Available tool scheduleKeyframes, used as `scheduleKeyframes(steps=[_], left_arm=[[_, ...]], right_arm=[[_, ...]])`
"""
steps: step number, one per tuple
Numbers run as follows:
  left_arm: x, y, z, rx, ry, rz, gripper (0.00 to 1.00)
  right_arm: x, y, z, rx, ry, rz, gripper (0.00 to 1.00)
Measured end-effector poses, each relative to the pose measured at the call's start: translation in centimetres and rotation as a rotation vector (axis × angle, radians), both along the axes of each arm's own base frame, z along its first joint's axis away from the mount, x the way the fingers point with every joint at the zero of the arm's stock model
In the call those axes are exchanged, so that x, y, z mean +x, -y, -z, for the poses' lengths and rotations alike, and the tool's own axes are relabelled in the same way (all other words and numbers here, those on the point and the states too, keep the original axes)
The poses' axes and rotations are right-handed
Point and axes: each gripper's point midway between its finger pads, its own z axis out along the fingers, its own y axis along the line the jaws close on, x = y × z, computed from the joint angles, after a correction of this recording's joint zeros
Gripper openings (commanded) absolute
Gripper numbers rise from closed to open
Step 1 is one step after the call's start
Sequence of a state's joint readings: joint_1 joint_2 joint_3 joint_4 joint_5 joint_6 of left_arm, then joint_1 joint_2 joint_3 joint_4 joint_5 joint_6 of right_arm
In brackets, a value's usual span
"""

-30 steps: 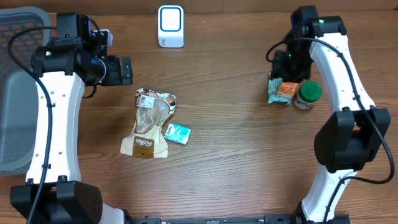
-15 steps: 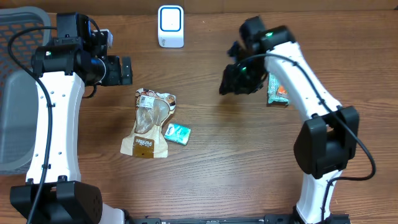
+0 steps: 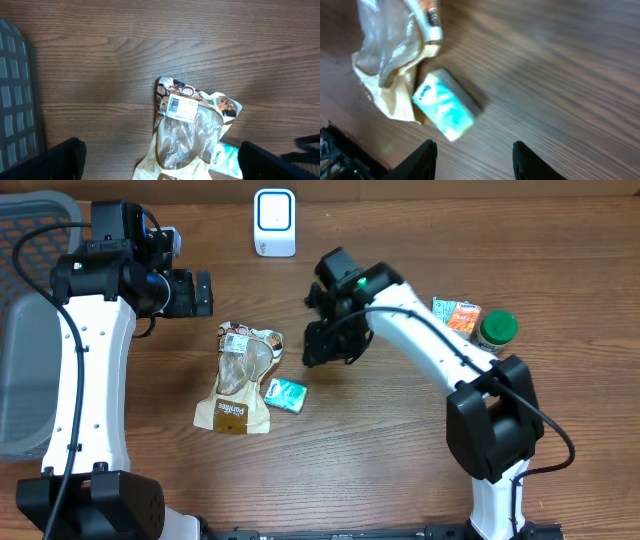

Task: Scan the item barcode
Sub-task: 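Open the right gripper and move it to the teal tissue pack, then lower the right gripper around the teal Kleenex tissue pack and grasp it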

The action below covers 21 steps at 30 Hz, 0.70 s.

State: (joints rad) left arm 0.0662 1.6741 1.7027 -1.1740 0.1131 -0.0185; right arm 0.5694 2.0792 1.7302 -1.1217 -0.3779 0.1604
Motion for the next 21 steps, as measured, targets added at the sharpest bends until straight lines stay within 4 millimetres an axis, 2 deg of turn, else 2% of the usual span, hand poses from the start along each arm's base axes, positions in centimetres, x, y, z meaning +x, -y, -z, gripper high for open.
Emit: scheduleKeyframes(steps=[4,7,13,21], left_arm=[[0.0,0.0,0.0,0.000,0.000,0.000,0.99],[0.0,0.0,0.0,0.000,0.000,0.000,0.99],[0.0,0.0,0.0,0.000,0.000,0.000,1.00],[0.0,0.0,0.0,0.000,0.000,0.000,1.00]], right_arm=[[-0.8,-1.6,1.3,0.042,-0.003,-0.007,0.41],[-1.3,-2.0,2.0,0.061,-0.023,-0.004,0.41],[-2.3,-1.4,2.9,0.052,-0.074,0.004,0.41],[-1.1,0.2,2.8,0.064,-0.091,0.052,0.42]])
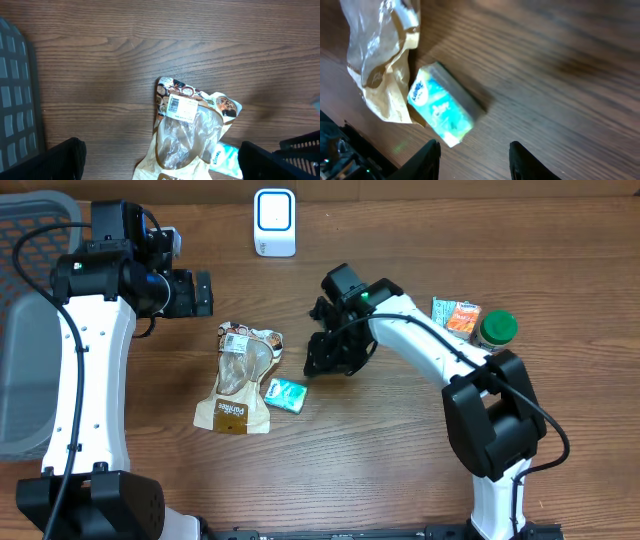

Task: Scan the item barcode
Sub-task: 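Lower the right gripper around the teal Kleenex tissue pack and grasp it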

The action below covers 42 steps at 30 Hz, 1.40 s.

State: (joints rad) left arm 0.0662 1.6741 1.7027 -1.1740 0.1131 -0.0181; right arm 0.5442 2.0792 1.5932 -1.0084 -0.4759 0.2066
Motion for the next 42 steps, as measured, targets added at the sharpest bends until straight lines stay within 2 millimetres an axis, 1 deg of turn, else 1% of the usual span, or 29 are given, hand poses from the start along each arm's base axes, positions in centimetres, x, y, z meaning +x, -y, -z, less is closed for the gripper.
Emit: scheduleKeyframes(steps=[22,26,30,37,42], left_arm=[[0.0,0.0,0.0,0.000,0.000,0.000,1.00],[0.0,0.0,0.0,0.000,0.000,0.000,0.99],[0.0,0.0,0.0,0.000,0.000,0.000,1.00],[0.0,0.0,0.0,0.000,0.000,0.000,1.00],[0.0,0.0,0.0,0.000,0.000,0.000,1.00]], right_arm=[[0.3,-0.2,-0.2,0.027,0.020,-0.028,0.43],[0.4,-0.6,-0.2,0.035,0.034,-0.034,0.43],[-0.3,-1.0,0.1,0.033,0.030,-0.052,0.43],[-0.6,-2.6,0.1,0.051,0.051,-0.067,0.42],[-0.8,-3.2,0.2,0.054,0.051,-0.068,0.41]])
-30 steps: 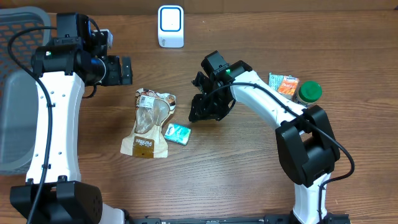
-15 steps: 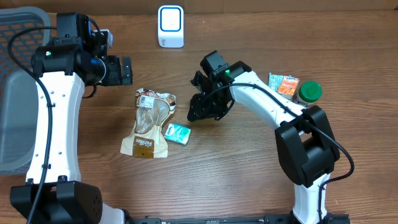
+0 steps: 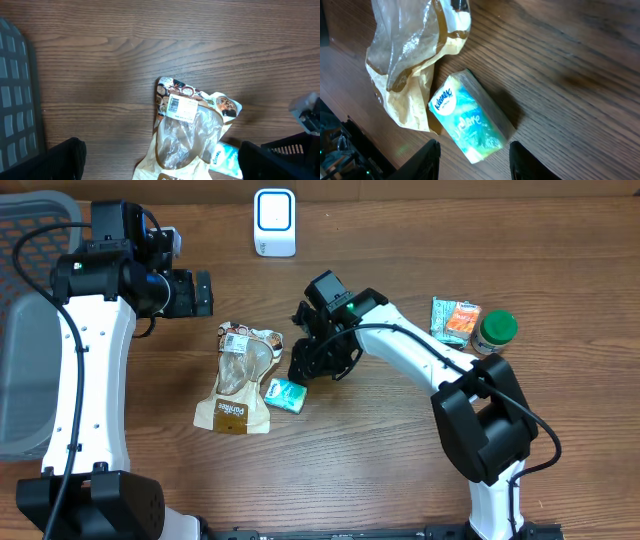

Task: Scan the item barcode
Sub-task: 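Lower the right gripper around the teal Kleenex tissue pack and grasp it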

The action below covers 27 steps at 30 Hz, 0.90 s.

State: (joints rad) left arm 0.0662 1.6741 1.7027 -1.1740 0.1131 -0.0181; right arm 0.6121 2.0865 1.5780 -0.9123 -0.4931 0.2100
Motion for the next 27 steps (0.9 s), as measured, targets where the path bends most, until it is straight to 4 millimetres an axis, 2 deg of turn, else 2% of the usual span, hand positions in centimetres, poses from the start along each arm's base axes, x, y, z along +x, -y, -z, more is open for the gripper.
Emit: scheduleKeyframes(steps=[4,12,21,24,27], left_arm=[[0.0,0.0,0.0,0.000,0.000,0.000,1.00],[0.0,0.0,0.0,0.000,0.000,0.000,1.00],[0.0,0.0,0.0,0.000,0.000,0.000,1.00],[0.0,0.0,0.0,0.000,0.000,0.000,0.99],[0.0,0.0,0.0,0.000,0.000,0.000,0.99]], right_arm=[[-0.2,-0.1,0.3,-0.004,-0.006,-0.001,0.41],[-0.7,0.1,2.7,-0.042,-0.081,0.028,0.42],[-1.7,0.0,4.4,-0.068,-0.162,0.056,0.41],[-2.2,-0.3,4.7,-0.064,-0.185,0.055,0.29],[-2.3,-0.5,4.7,-0.061,-0.195,0.062,0.09]])
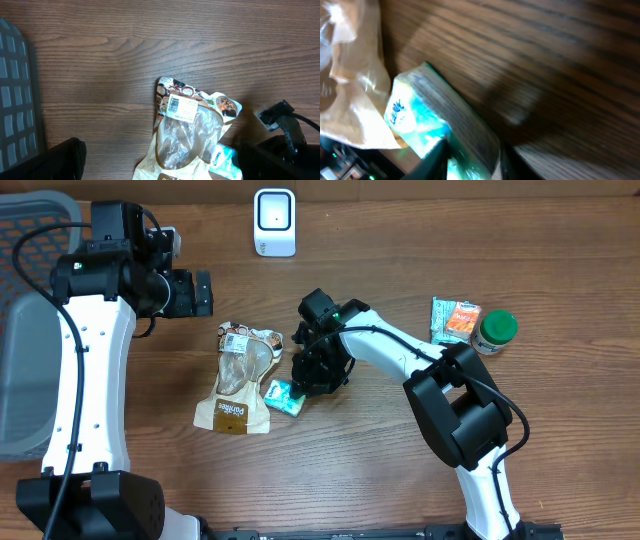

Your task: Scan the item barcode

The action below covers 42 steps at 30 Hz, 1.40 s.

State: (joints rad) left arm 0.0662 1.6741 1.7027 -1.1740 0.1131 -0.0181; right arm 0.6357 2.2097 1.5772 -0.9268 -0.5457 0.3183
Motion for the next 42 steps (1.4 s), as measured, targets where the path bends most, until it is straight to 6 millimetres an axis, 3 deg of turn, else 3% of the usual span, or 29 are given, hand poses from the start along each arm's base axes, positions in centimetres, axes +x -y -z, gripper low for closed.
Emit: scheduleKeyframes(steps=[1,12,16,22,25,29,36,40,42], left_arm=[[0.0,0.0,0.0,0.000,0.000,0.000,0.99],[0.0,0.0,0.0,0.000,0.000,0.000,1.00],[0.0,0.0,0.0,0.000,0.000,0.000,0.99],[0.0,0.0,0.0,0.000,0.000,0.000,1.00],[0.0,0.0,0.0,0.000,0.000,0.000,0.99],[0.0,0.0,0.0,0.000,0.000,0.000,1.00],[0.0,0.0,0.0,0.000,0.000,0.000,0.99],[0.0,0.0,0.0,-0.001,0.000,0.000,1.00],[0.0,0.0,0.0,0.000,0.000,0.000,1.00]], right_arm=[[0.0,0.0,0.0,0.000,-0.003,0.004,0.04],[0.4,0.7,-0.3,0.001,-0.031,0.041,0.04],[2.3,3.3,-2.0,-0.009,-0.015,0.112,0.04],[6.5,9.8,-8.5,-0.012,0.102,0.306,0.04],[7.6,12.1,-9.6,-0.043,0.127,0.394,0.04],[7.8,13.1,-8.1,-0.119,0.116,0.486,0.04],[7.1,14.6,-3.3,-0.227,0.084,0.651,0.05],[6.5,15.1,-2.4,-0.256,0.068,0.669,0.25],[6.5,15.1,-2.4,-0.258,0.074,0.664,0.30]])
